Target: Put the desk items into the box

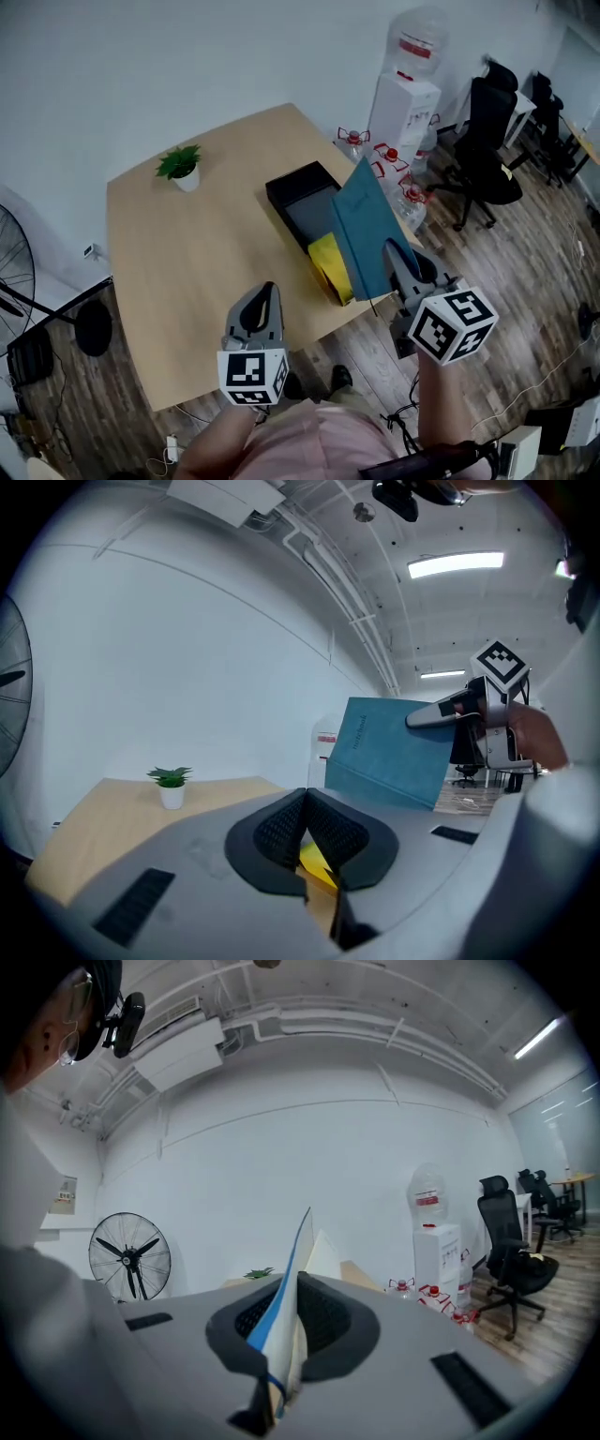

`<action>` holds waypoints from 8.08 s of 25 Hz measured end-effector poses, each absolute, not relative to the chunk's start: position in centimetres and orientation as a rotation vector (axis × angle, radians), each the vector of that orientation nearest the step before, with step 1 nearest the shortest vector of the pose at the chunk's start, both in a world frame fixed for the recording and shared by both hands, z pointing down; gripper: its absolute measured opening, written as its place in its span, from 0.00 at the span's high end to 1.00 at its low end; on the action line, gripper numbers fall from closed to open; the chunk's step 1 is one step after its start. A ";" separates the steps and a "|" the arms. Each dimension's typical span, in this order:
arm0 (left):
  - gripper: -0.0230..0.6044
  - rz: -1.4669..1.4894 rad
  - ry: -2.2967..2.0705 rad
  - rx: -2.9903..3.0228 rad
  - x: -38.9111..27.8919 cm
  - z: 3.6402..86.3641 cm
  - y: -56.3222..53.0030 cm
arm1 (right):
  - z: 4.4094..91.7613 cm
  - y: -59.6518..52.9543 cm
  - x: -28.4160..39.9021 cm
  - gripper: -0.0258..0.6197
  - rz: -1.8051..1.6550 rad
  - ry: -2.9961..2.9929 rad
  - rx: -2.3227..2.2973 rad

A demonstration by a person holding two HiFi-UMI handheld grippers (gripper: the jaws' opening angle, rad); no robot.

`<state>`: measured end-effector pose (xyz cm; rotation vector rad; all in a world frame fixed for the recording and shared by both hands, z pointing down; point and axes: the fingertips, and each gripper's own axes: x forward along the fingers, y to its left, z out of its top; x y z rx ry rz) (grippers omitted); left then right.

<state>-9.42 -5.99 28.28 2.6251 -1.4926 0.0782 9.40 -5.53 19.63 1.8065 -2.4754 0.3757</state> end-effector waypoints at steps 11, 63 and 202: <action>0.95 0.060 -1.487 2.626 -3.3 28.7 -6.0 | 21.5 -5.2 15.3 0.95 0.351 -2.413 1.784; 0.95 0.352 -1.718 2.200 2.5 40.7 -5.3 | 41.9 -8.7 14.6 0.93 1.160 -2.553 1.270; 0.95 0.405 -1.241 2.375 17.1 45.7 -1.1 | 46.4 -1.3 21.0 0.91 1.007 -2.371 0.999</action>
